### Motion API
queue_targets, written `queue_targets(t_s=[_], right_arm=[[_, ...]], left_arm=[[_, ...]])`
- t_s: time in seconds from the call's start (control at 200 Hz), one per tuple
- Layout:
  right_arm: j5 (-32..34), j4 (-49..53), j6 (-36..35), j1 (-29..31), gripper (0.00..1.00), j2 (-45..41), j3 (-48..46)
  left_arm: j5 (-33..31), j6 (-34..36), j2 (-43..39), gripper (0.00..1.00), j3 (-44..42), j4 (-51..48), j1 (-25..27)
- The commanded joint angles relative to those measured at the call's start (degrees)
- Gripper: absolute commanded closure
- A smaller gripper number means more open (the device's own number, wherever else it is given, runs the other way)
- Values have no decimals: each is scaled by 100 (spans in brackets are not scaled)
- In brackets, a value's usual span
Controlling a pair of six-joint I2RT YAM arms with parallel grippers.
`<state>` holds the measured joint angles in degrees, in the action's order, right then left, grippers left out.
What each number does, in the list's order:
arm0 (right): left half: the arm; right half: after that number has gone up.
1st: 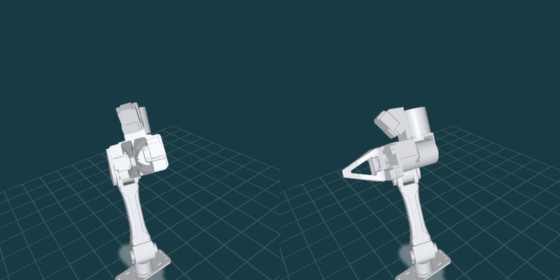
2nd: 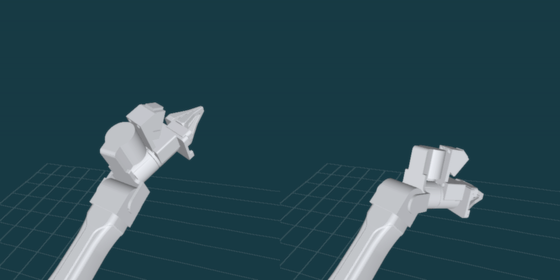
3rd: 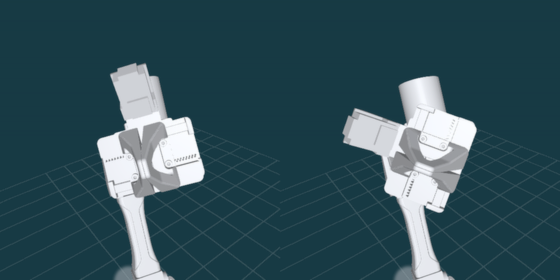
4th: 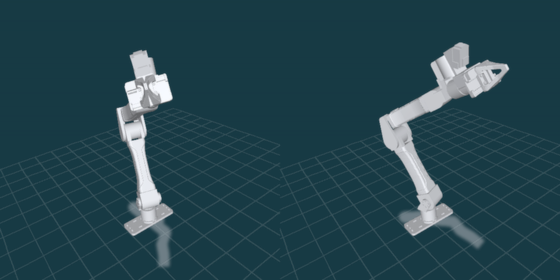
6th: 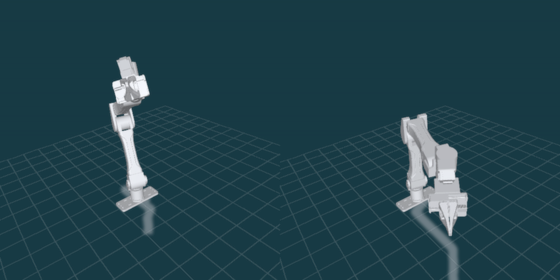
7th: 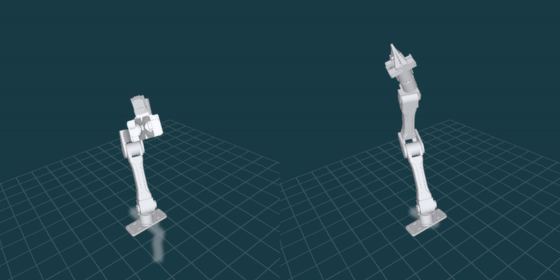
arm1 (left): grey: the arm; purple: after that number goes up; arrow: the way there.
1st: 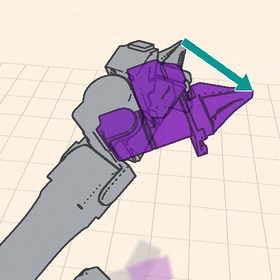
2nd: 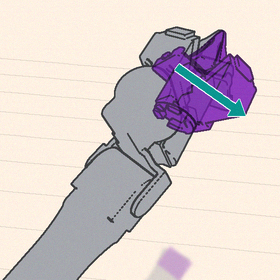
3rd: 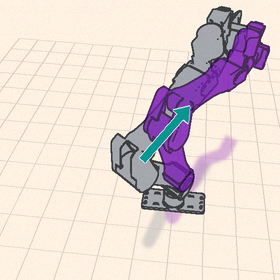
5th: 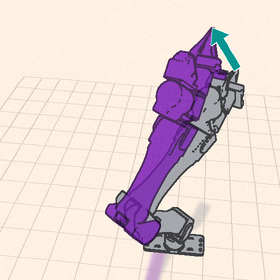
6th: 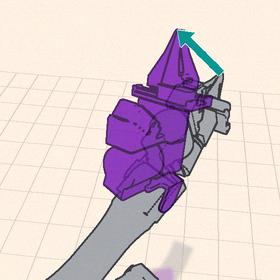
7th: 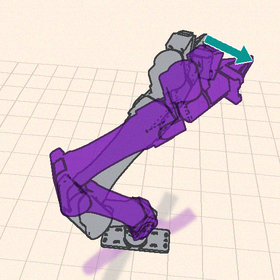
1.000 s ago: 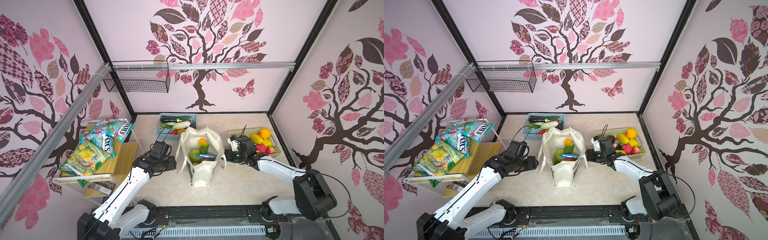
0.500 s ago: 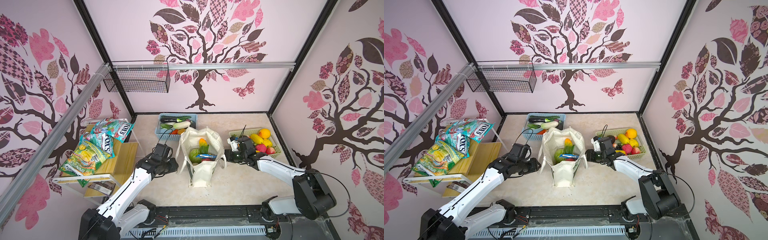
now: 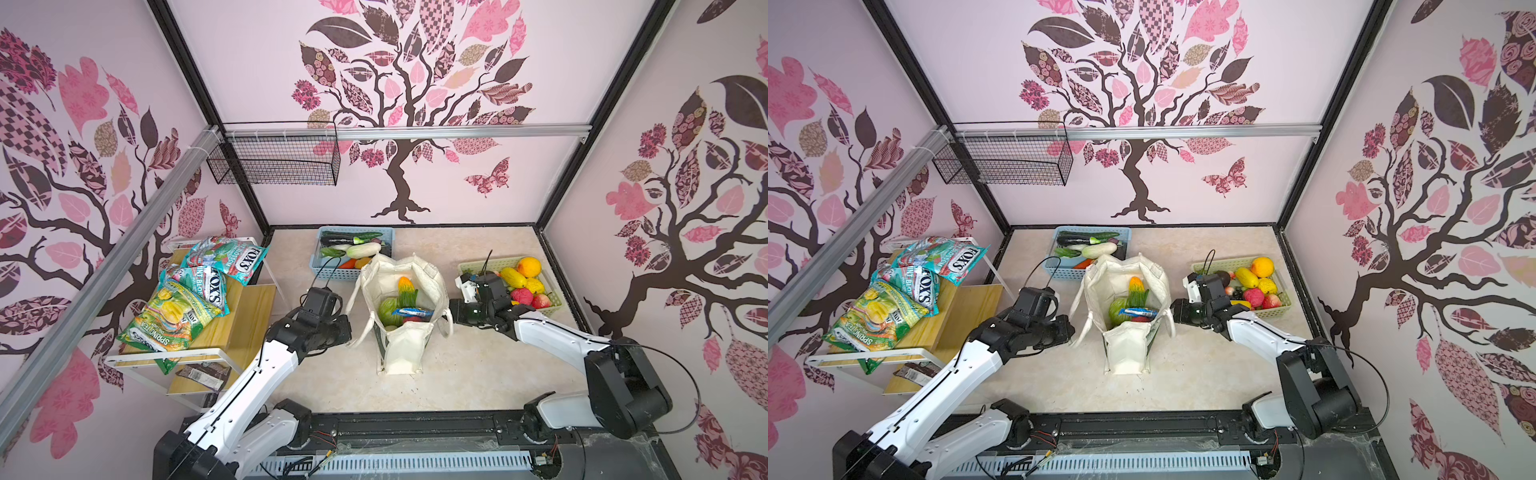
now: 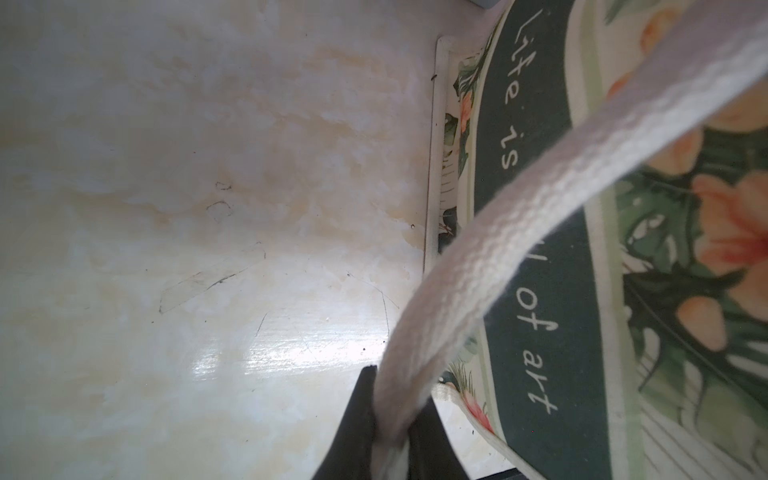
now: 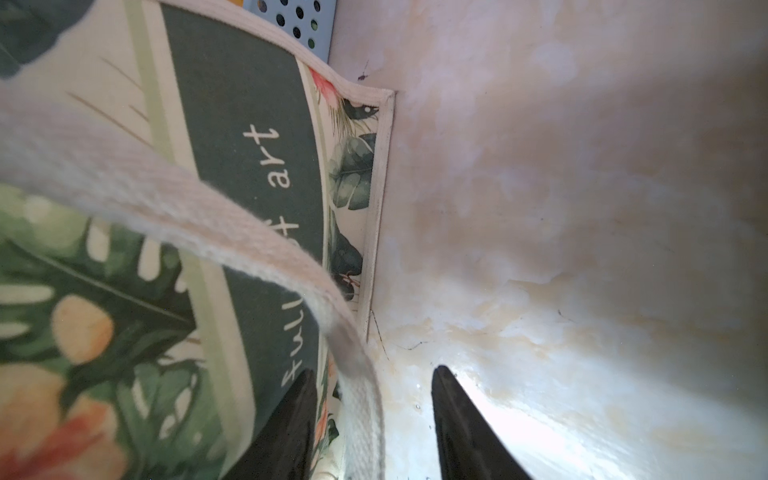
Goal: Place the food into the grocery bag and tie it
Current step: 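Lift both bag handles upward with the left and right grippers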
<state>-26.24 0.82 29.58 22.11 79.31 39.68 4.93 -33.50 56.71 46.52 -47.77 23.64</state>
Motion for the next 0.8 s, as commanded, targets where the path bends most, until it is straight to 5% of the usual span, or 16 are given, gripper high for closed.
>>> queue_targets(t_s=[0.0, 0.62, 0.79], right_arm=[[-119, 70, -25, 12, 50, 23, 67], [-33, 87, -137, 13, 54, 327, -79], [140, 77, -101, 12, 65, 374, -149]], left_arm=[[-190, 191, -152, 86, 702, -258, -28], [-379, 591, 233, 87, 2961, -945, -21], [-483, 635, 288, 87, 3289, -1037, -25]])
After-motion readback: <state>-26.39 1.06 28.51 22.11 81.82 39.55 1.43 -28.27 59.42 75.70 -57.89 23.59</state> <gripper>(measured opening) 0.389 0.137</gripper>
